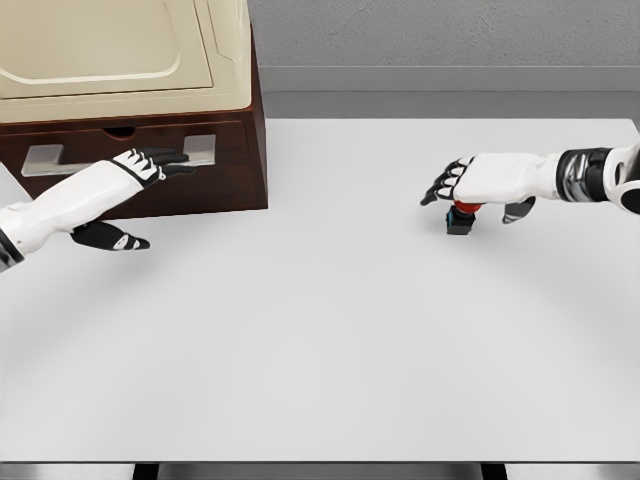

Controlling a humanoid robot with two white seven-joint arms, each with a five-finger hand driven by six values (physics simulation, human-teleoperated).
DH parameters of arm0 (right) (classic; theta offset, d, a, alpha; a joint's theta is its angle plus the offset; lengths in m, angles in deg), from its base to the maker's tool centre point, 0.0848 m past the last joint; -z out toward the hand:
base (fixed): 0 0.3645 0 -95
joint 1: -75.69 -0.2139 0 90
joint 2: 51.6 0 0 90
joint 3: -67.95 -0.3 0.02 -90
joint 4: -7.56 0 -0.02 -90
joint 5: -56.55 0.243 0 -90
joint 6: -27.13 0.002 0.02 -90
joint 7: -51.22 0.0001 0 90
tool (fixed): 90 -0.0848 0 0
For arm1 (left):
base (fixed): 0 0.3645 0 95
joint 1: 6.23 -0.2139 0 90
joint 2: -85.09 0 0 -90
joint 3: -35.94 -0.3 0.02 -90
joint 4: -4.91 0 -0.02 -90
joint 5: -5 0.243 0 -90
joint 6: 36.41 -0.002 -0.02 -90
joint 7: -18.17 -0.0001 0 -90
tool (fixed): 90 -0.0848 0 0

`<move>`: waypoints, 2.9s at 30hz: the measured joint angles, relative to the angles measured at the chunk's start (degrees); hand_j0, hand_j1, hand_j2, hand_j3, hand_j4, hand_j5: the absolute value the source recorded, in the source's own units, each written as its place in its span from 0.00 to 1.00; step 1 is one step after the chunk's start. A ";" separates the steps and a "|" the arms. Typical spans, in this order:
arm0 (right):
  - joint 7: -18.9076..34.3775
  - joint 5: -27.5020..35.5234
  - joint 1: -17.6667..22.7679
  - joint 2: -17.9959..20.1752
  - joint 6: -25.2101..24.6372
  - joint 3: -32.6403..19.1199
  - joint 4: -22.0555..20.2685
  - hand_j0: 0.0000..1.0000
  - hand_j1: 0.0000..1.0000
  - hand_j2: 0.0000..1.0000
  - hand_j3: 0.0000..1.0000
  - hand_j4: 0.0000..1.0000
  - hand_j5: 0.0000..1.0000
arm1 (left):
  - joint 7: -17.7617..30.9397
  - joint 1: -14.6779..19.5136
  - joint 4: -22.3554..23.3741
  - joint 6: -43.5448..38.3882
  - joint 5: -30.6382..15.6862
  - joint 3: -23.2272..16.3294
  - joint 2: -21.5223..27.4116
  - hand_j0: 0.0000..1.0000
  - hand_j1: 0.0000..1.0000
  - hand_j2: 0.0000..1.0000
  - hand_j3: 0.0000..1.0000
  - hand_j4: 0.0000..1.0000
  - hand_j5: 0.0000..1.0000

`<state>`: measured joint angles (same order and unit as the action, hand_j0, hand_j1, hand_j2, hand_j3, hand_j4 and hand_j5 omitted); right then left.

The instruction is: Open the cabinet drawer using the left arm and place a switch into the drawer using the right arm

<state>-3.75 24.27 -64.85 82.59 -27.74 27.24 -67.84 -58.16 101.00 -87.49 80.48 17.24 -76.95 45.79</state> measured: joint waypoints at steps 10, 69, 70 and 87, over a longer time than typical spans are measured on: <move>0.00 0.01 0.00 0.05 0.00 0.01 -0.24 1.00 1.00 1.00 1.00 1.00 1.00 | -0.35 -6.77 -3.64 0.26 -1.81 5.32 0.57 1.00 1.00 1.00 1.00 1.00 1.00; 0.00 -0.92 0.18 -0.38 0.00 -0.03 1.20 1.00 1.00 1.00 1.00 1.00 1.00 | 0.16 -16.44 -10.76 3.03 -0.65 19.59 1.74 1.00 1.00 1.00 1.00 1.00 1.00; 0.00 -0.93 0.18 -0.38 0.00 -0.03 1.21 1.00 1.00 1.00 1.00 1.00 1.00 | 0.16 -15.73 -10.77 3.09 -0.64 18.90 1.67 1.00 1.00 1.00 1.00 1.00 1.00; 0.00 -0.73 0.26 -0.30 -0.01 -0.10 0.42 1.00 1.00 1.00 1.00 1.00 1.00 | 0.17 -14.50 -9.33 0.61 -0.33 15.02 1.09 1.00 1.00 1.00 1.00 1.00 1.00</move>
<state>-3.76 23.54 -64.58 82.29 -27.74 27.14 -67.42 -58.00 86.50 -96.83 81.09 16.91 -61.92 46.88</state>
